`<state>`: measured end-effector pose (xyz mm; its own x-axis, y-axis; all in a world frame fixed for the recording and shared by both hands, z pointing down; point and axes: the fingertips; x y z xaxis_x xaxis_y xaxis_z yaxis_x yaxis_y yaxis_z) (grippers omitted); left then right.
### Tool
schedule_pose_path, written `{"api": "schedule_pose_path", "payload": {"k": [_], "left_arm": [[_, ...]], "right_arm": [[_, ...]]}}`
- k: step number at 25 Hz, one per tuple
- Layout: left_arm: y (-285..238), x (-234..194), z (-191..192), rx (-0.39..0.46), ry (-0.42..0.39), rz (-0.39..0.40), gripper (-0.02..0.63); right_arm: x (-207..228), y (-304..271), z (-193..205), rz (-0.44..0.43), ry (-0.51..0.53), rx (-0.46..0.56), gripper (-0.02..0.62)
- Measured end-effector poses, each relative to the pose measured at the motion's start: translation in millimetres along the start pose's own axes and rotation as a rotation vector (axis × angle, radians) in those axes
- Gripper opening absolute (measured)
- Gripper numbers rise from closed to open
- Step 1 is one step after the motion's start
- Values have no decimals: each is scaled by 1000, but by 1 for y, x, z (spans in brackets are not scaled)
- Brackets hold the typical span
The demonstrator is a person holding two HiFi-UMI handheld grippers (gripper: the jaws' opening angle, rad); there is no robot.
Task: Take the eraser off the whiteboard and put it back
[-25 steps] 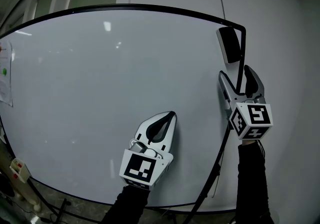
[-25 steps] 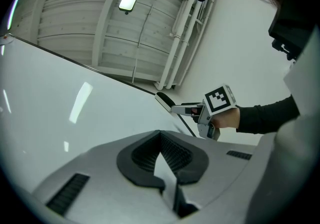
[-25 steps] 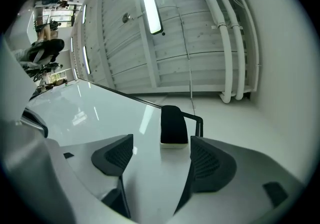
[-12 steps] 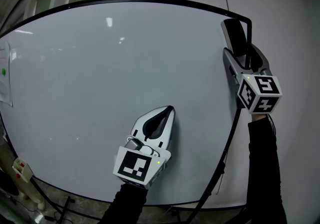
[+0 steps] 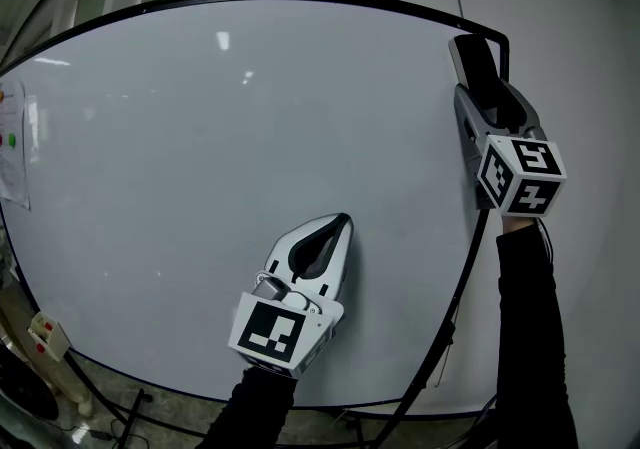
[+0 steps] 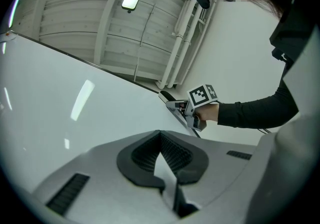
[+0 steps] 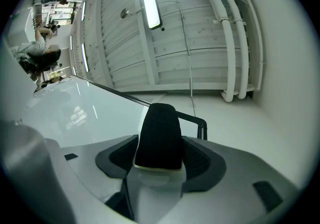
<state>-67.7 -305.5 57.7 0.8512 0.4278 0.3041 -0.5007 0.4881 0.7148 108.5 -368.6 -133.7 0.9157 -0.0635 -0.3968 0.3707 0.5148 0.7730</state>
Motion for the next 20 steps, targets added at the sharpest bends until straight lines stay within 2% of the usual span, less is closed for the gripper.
{"api": "schedule_pose_path", "payload": {"k": [11,20], "left_arm": [[8,0,-4,-7,-2,-20,6],[12,7,-7,-11,-3,-21,6]], "right_arm": [[0,13,-4,-8,-27,-7,276],[-3,48,-30,-2,-21,65,276]]}}
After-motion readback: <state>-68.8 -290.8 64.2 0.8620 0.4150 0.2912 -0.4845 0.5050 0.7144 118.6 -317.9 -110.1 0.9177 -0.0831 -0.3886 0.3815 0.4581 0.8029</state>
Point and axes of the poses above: the fingertips, and each gripper's own axes: y backward along the fingers, x to its right, z out of its underside, and after that the axes turned 10 degrees about x, right-handed
